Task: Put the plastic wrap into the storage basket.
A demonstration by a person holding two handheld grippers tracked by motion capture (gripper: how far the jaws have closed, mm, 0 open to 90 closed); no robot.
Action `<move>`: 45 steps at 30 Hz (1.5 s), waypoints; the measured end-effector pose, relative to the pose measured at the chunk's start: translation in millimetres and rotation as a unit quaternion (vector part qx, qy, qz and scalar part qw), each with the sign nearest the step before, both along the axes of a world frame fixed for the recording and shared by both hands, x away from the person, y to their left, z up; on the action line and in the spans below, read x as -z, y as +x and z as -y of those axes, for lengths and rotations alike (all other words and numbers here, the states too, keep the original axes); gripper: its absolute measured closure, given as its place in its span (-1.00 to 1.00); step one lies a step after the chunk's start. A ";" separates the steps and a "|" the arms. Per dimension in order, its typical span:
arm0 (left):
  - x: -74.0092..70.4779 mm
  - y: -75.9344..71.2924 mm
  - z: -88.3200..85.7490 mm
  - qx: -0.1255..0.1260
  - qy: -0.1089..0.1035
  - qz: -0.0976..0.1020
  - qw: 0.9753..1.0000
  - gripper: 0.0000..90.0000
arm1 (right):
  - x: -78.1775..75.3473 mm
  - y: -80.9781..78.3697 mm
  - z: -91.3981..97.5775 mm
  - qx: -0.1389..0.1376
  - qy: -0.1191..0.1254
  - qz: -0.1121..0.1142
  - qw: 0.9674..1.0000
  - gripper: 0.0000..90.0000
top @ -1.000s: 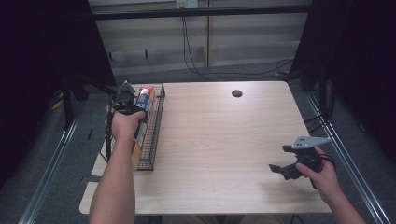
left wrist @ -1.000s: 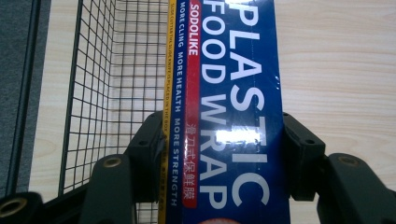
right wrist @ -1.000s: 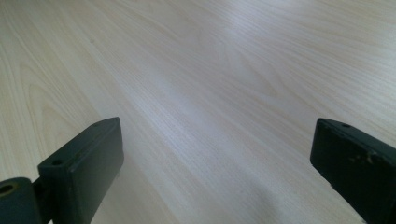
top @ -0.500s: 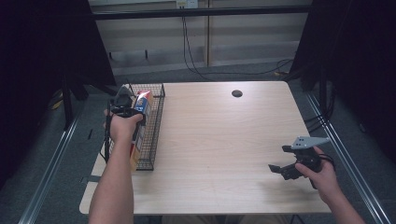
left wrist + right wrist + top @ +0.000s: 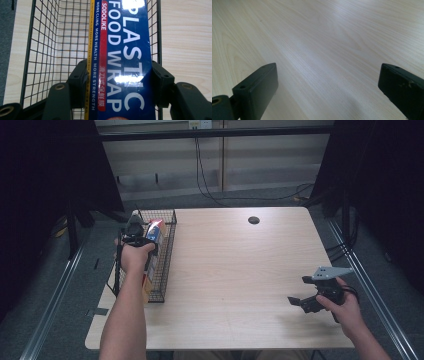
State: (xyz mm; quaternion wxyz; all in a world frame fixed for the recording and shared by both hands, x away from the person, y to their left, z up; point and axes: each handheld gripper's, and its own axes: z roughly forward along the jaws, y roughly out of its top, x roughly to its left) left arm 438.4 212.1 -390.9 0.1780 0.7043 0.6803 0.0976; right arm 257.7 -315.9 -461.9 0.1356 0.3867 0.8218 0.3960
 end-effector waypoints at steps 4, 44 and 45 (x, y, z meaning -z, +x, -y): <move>1.3 1.0 -0.2 0.002 0.004 -0.007 1.000 -0.05 | 0.2 0.0 -0.5 0.001 0.000 0.000 1.000 -0.94; 14.2 8.9 3.7 -0.001 0.015 -0.034 0.999 -0.10 | 0.4 -4.8 2.2 0.002 -0.004 -0.001 1.000 -0.94; 14.1 8.8 3.6 0.000 0.015 -0.033 0.999 -0.10 | 0.3 -5.0 2.2 0.002 -0.005 0.000 1.000 -0.94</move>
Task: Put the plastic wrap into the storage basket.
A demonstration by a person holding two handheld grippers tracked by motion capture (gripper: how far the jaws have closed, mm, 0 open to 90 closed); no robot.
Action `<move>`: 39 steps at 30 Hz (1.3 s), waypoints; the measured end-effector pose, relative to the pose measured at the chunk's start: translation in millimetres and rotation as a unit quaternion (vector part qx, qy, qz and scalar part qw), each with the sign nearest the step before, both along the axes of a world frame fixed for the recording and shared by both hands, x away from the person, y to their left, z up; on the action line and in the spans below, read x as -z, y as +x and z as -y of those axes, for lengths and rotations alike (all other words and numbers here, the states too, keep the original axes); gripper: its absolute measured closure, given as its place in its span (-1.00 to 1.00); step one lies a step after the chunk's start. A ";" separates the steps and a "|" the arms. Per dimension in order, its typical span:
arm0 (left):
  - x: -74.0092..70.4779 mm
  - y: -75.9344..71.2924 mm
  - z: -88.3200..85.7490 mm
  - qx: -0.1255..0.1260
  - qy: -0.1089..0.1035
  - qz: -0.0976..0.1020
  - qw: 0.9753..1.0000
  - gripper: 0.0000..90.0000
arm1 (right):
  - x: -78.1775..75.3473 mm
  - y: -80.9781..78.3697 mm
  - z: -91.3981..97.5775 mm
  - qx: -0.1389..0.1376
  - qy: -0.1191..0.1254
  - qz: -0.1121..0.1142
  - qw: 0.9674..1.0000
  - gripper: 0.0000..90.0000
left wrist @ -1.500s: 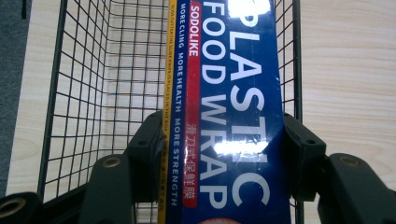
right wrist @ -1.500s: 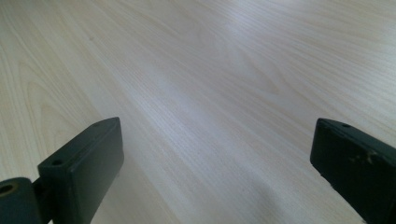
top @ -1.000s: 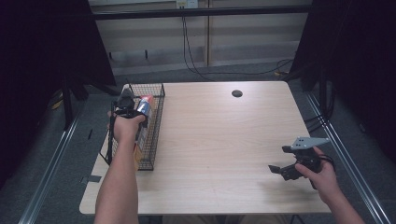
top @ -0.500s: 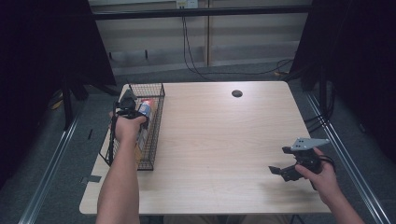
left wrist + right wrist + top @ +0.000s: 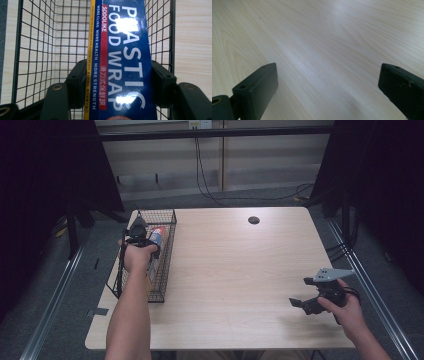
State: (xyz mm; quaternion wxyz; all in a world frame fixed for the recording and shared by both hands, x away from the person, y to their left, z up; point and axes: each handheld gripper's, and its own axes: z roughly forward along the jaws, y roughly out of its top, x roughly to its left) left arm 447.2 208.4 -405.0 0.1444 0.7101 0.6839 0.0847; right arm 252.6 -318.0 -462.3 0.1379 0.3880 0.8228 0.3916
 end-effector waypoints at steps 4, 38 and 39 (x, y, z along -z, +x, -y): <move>-6.9 0.2 2.3 0.004 -0.007 0.011 1.000 -0.16 | -0.1 -0.2 -0.4 0.002 0.001 0.001 1.000 -0.94; -53.5 -25.0 48.1 0.093 -0.076 0.087 0.989 -0.60 | -2.1 2.8 -4.3 -0.003 0.002 0.003 1.000 -0.94; -53.5 -25.7 50.1 0.097 -0.078 0.088 0.988 -0.60 | -1.7 4.2 -3.9 -0.006 0.003 0.007 1.000 -0.94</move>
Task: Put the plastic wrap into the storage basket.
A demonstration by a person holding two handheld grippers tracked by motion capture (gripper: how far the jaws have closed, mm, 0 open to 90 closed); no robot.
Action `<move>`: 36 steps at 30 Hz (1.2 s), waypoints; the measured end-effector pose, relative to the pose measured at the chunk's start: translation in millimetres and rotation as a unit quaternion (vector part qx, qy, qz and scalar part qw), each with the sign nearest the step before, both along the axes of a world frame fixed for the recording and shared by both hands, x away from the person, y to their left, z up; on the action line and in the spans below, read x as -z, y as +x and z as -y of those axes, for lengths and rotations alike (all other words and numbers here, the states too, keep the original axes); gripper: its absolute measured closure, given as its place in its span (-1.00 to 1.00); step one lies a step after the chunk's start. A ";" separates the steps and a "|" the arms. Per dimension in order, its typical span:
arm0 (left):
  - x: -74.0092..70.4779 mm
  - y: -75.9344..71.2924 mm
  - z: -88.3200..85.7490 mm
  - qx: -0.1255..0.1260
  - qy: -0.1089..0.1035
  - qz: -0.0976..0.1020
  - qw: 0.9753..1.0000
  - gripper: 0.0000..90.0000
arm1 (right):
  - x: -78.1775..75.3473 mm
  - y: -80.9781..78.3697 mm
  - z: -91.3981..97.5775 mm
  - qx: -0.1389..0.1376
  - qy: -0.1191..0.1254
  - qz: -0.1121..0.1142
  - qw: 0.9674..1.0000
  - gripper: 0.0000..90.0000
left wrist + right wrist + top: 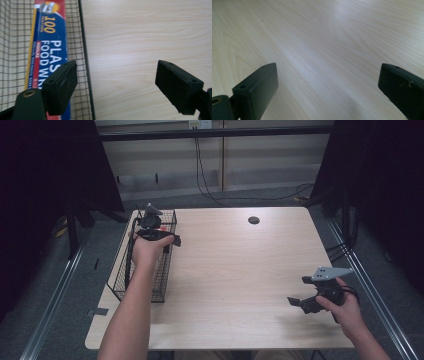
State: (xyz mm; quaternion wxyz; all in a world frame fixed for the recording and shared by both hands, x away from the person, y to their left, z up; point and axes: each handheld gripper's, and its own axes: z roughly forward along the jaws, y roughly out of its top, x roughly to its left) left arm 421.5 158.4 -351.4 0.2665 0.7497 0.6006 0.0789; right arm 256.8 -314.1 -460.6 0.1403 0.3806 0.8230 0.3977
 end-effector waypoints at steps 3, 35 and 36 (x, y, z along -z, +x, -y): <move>1.1 -2.5 6.4 0.009 -0.005 0.002 1.000 -0.60 | -0.4 0.4 0.1 0.000 -0.002 -0.001 1.000 -0.94; 15.6 -33.0 62.2 0.088 -0.050 0.036 0.994 -0.69 | -0.1 1.9 -7.3 -0.012 -0.011 -0.002 1.000 -0.94; 16.5 -34.6 63.7 0.086 -0.054 0.040 0.994 -0.69 | 0.2 2.1 -7.3 -0.012 -0.012 -0.001 1.000 -0.94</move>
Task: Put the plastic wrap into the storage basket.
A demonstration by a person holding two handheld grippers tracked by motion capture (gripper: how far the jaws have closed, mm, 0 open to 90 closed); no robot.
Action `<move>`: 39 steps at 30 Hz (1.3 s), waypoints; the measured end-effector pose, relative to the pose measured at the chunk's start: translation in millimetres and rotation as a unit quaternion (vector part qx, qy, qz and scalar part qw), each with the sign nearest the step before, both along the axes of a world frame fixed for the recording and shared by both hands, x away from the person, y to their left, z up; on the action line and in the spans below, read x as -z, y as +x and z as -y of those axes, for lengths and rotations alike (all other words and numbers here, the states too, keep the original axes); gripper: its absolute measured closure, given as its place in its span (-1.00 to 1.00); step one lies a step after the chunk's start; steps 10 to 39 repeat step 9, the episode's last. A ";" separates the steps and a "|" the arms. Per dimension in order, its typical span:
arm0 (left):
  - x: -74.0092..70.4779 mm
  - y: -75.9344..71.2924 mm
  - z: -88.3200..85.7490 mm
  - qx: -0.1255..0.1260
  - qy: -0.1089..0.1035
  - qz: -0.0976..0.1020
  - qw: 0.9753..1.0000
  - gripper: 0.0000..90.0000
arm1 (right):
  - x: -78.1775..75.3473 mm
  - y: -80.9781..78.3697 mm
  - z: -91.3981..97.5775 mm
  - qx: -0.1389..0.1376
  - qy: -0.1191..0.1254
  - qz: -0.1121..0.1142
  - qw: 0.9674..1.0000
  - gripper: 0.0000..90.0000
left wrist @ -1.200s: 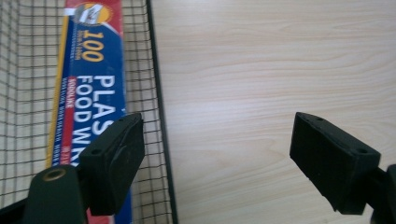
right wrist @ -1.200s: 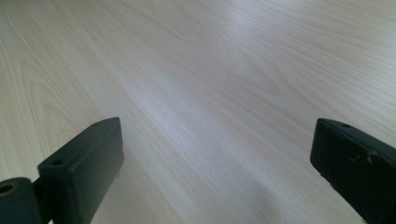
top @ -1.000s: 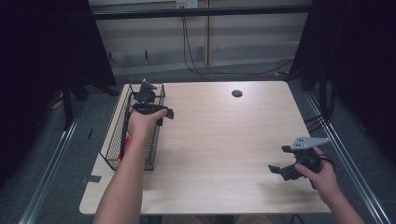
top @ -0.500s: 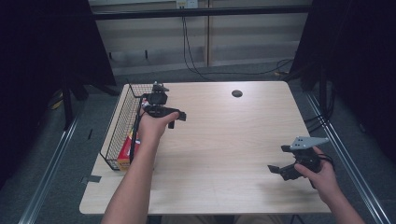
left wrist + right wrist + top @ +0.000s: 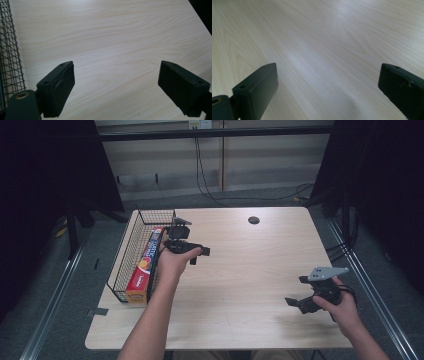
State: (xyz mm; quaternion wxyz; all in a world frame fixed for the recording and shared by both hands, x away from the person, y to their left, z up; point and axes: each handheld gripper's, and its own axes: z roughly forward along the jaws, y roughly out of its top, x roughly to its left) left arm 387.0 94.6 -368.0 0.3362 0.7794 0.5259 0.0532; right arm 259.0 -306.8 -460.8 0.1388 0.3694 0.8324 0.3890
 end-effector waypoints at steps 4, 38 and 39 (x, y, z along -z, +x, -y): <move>3.9 -3.4 3.4 0.015 0.002 0.000 1.000 -0.72 | 0.9 1.0 -1.0 0.001 -0.002 0.000 1.000 -0.94; 11.9 -5.7 7.1 0.021 -0.003 -0.001 1.000 -0.74 | 3.4 2.5 -2.6 0.000 -0.004 -0.004 1.000 -0.94; 11.9 -5.7 7.1 0.021 -0.003 -0.001 1.000 -0.74 | 3.4 2.5 -2.6 0.000 -0.004 -0.004 1.000 -0.94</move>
